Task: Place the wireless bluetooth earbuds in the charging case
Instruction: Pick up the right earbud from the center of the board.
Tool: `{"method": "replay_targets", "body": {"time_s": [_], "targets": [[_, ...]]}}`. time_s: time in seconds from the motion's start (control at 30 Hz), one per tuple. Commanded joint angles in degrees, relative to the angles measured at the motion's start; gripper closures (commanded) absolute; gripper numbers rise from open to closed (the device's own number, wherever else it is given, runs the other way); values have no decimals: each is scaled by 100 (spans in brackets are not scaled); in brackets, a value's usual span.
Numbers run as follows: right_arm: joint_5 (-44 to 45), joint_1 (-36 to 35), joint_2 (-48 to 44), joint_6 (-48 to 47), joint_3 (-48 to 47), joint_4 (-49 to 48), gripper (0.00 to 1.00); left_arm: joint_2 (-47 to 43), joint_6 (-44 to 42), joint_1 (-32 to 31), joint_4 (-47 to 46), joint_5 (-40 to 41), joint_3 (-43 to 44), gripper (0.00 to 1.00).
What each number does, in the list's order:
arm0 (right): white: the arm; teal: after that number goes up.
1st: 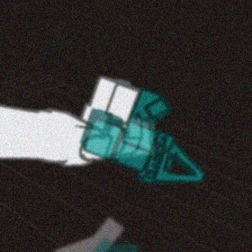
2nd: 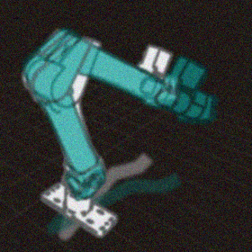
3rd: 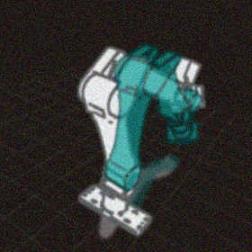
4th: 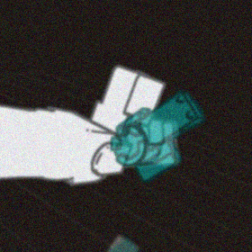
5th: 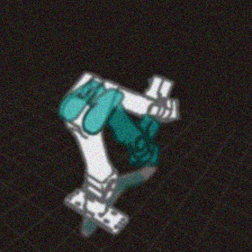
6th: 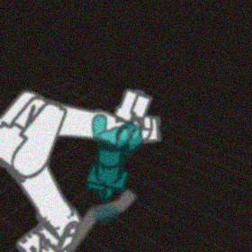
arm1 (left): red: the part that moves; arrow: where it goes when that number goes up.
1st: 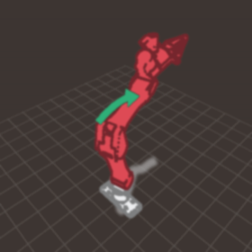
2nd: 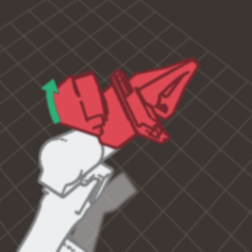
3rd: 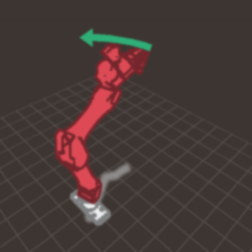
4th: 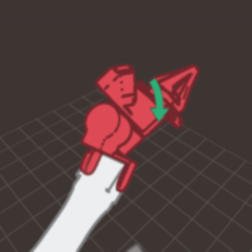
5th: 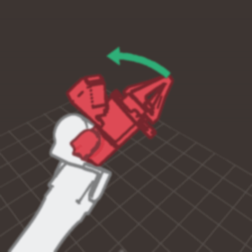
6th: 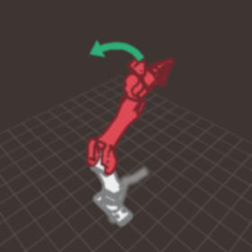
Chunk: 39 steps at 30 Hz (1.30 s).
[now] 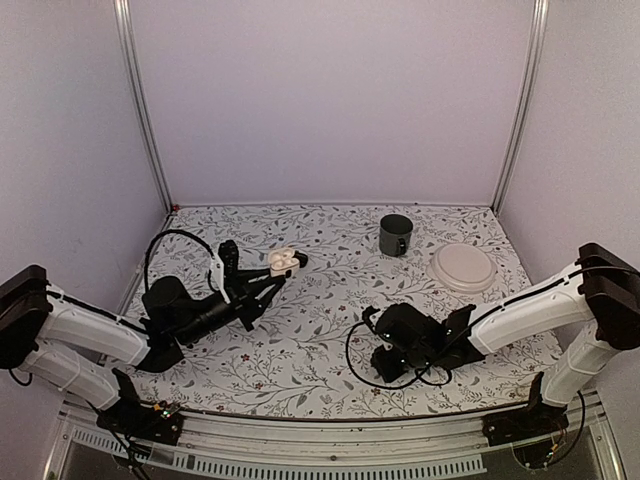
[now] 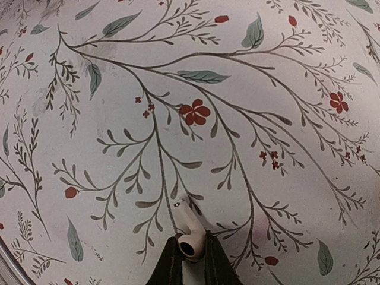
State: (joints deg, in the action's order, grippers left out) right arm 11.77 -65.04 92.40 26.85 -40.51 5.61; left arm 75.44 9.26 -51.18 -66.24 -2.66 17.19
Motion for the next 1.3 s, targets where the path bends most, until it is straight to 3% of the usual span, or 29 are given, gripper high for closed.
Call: {"method": "replay_targets", "body": {"time_s": [0.0, 0.97, 1.27], "targets": [[-182, 135, -260, -73, -132, 327, 88, 213, -133, 76, -246, -125, 84, 100], [-654, 747, -1001, -447, -542, 1094, 88, 1586, -633, 71, -112, -901, 602, 100], [-860, 752, -1154, -596, -1331, 2059, 88, 2342, -1591, -264, -689, -864, 845, 100]]}}
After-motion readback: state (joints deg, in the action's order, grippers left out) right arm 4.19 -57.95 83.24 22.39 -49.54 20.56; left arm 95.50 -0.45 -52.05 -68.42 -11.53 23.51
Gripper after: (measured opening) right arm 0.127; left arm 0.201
